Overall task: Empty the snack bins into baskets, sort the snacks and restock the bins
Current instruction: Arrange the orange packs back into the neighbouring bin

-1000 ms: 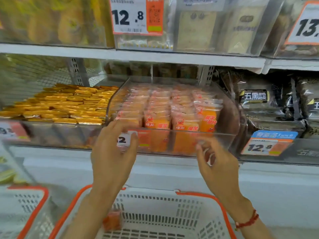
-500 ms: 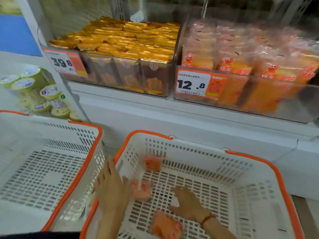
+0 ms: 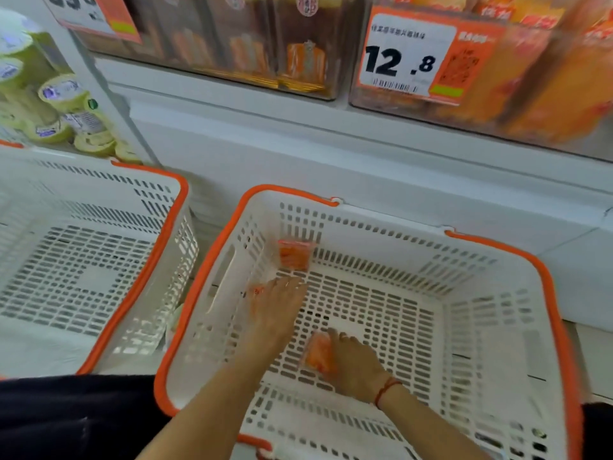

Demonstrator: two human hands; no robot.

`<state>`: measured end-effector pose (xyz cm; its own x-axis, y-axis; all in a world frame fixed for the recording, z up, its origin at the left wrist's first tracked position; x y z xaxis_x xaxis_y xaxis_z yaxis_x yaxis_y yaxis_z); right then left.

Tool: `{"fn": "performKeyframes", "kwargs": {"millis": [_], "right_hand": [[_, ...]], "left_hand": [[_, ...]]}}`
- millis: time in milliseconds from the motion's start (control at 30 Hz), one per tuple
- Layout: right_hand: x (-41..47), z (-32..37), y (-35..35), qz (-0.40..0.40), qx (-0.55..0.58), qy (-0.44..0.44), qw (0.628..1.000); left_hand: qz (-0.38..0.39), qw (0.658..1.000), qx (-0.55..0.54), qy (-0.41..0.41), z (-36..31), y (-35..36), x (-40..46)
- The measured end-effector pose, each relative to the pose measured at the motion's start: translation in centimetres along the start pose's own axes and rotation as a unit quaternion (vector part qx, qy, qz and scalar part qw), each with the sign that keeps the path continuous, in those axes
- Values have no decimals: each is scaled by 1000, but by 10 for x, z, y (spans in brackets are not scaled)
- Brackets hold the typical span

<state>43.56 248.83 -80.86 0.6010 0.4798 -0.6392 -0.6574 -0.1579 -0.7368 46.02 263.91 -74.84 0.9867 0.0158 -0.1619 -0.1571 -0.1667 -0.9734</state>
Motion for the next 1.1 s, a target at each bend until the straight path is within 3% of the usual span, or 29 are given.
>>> {"fn": "performKeyframes", "kwargs": {"millis": [100,167,233,267,333,367,400,467,500,567,667,733,833,933,1000,1033,1067,1100], "right_hand": [[-14,-36,-25,-23,167,30,985],[-19,-62,-37,-12,331,57,942],[-21,-82,-41,13,523,118,844],[-24,-87,-45,23,597,135,791],[-31,-82,-64,44,712,95,694],[-35,-78,-76,47,760,55,646],[-40,-73,-89,51,801,11,596],[-49,-65,-108,61,861,-44,503],[-52,-64,-115,59,872,-60,482],[-57,-61,-131,46,868,-95,485],[-73,-48,-159,63,859,-136,489],[-89,-40,-182,69,844,-181,500],[-109,-42,-215,10,810,-168,562],[-135,-39,-256,-32,797,-189,573],[-152,-35,-279,-75,778,-210,588],[-159,-33,-287,-113,741,-208,628],[-165,-31,-295,-169,677,-191,691],[-172,-30,-302,-230,597,-174,749]], "left_hand": [[25,992,119,37,15,17,3],[19,984,166,54,21,23,0],[34,987,156,29,36,29,1],[85,990,111,-1,39,31,-3],[60,990,-109,-61,30,10,-5],[41,958,-256,-123,26,0,-5],[54,883,-428,-182,17,-6,-7],[89,692,-680,-227,-6,-12,-7],[90,616,-749,-227,-13,-19,-7],[85,524,-826,-190,-23,-36,-7],[86,469,-871,-118,-43,-68,-5],[91,455,-882,-81,-56,-86,-3],[91,488,-866,-66,-63,-114,-3],[134,517,-844,-51,-67,-139,-4],[179,572,-799,-50,-74,-154,-7],[195,596,-777,-54,-77,-163,-10],[209,609,-763,-58,-80,-170,-11],[223,608,-759,-60,-83,-177,-12]]}}
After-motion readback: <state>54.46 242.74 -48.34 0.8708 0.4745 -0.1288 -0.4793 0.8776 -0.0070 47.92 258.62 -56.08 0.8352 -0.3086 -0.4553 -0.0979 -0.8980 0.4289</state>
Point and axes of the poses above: each hand's wrist, its own x-axis towards the middle knuckle, its own y-axis out of the palm, z = x × y, the point moved 7 cm from there along x, towards the middle knuckle, and after that the axes turned 3 degrees about z, right-handed, at the moved point
